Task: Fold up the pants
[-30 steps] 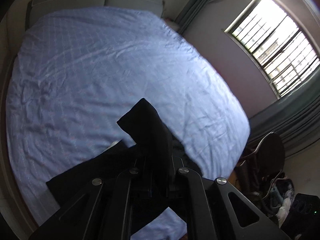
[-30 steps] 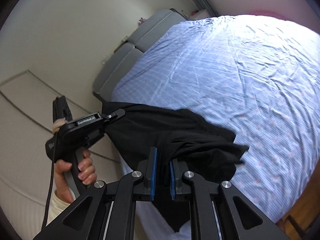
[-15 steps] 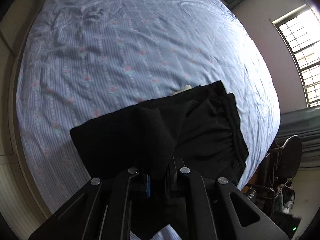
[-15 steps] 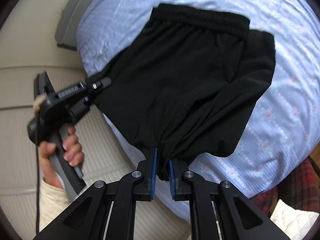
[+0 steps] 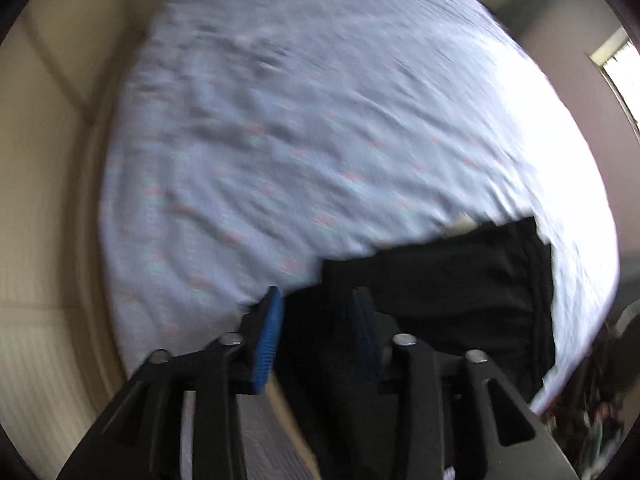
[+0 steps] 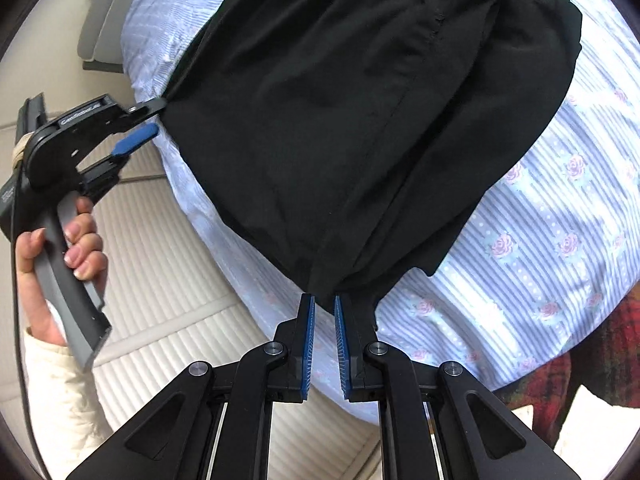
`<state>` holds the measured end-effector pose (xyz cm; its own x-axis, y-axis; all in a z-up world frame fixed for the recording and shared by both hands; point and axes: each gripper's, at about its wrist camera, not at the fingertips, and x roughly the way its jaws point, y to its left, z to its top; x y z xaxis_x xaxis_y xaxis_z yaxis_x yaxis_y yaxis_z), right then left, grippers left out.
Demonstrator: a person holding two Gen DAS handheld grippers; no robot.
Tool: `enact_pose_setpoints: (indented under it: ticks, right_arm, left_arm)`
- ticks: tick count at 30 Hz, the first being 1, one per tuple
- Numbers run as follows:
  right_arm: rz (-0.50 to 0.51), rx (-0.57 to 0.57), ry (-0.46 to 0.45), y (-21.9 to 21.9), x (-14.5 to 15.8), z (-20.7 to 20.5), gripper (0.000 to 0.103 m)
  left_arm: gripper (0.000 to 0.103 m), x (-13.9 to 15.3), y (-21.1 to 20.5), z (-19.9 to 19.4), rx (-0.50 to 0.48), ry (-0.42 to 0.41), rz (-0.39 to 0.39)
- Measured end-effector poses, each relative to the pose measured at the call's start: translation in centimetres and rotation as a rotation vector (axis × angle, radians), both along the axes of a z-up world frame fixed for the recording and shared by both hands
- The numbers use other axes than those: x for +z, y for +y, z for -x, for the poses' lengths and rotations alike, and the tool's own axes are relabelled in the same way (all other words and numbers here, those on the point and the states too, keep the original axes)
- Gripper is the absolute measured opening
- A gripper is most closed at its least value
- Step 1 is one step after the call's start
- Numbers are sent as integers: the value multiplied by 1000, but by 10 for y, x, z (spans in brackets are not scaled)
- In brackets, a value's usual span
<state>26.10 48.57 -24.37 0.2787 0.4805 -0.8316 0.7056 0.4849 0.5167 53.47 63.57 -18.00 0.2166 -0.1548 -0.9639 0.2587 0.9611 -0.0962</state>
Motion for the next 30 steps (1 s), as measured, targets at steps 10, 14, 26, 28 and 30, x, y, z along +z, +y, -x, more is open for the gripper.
enact_pose_setpoints:
  ticks: [10,14,26,28,30]
  right_arm:
    - [314,128,-127,-41,79,13,70]
    - [488,200,-246,-74,119,40,82]
    - [699,323,-419,-206,203,126,92]
    - [723,355,-432,-231,213,139,92]
    - [739,397,-466,-256,224,151,92]
  left_arm:
    - [70,83,6,73,-36,-288,-105]
    - [85,114,-8,131,-68,-372,-112]
    - [95,155,-135,296,-62,-338,-59]
    - [95,159,-161,318,-41,-344,-44]
    - [95,164,-197,343,-31,-346,-20]
